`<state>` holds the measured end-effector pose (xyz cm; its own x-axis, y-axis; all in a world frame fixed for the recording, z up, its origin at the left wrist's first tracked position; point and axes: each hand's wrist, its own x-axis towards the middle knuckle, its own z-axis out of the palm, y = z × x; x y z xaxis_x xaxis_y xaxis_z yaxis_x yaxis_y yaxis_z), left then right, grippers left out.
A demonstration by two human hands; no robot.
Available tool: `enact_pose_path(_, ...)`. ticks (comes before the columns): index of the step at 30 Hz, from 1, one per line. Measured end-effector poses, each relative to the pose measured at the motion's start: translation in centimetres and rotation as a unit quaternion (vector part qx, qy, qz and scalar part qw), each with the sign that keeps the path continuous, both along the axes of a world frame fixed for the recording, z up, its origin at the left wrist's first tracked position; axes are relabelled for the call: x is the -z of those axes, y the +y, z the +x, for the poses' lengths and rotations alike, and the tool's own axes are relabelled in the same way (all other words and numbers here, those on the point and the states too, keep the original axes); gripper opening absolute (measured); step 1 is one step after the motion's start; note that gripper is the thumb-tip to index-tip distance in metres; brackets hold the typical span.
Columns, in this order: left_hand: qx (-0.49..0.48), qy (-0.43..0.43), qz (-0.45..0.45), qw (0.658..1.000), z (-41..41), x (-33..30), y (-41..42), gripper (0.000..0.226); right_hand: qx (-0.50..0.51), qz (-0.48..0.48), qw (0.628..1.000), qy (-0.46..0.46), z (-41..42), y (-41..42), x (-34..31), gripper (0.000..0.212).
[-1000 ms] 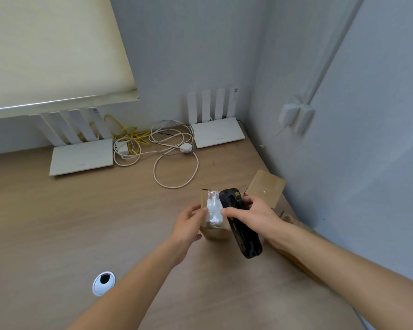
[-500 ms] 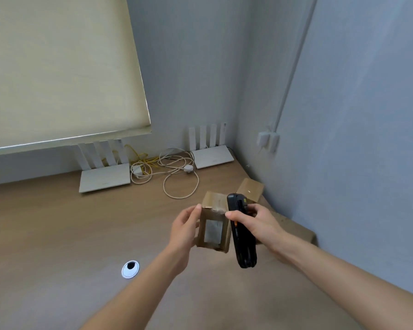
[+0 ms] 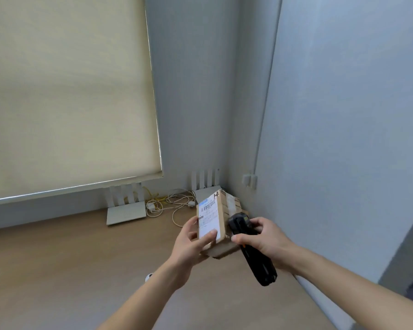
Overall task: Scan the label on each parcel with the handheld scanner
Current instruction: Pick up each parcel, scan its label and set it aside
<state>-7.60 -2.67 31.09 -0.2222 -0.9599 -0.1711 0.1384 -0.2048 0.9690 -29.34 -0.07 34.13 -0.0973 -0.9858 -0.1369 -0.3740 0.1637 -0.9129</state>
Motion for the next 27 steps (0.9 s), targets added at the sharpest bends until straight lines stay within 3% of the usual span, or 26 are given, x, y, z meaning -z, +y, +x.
enact_pose_path(5, -0.002, 0.007, -0.033, 0.999, -1.2, -4.2, 3.0, 0.058, 0.006, -0.044, 0.998, 0.033, -1.5, 3.3, -4.4, 0.056)
enact_pose_path(9, -0.030, 0.004, -0.050, 0.998, -1.9, -7.1, 4.5, 0.071, -0.005, -0.053, 0.998, 0.041, -3.4, 5.2, -7.7, 0.052)
enact_pose_path(14, -0.039, 0.007, -0.049, 0.998, -3.9, -9.0, 6.0, 0.041, -0.020, -0.042, 0.999, 0.004, -5.4, 7.1, -9.8, 0.052)
enact_pose_path(17, -0.043, 0.007, -0.050, 0.998, -4.8, -9.1, 7.0, 0.037, -0.020, -0.039, 0.999, -0.019, -6.5, 8.2, -10.5, 0.055)
enact_pose_path(23, 0.003, 0.004, -0.030, 1.000, -5.8, -9.1, 8.7, 0.076, -0.021, -0.038, 0.999, -0.028, -8.2, 9.9, -10.6, 0.061)
enact_pose_path(27, -0.016, -0.018, -0.030, 0.999, -6.1, -9.4, 9.3, 0.086, -0.016, -0.094, 0.995, -0.014, -9.0, 10.2, -10.7, 0.054)
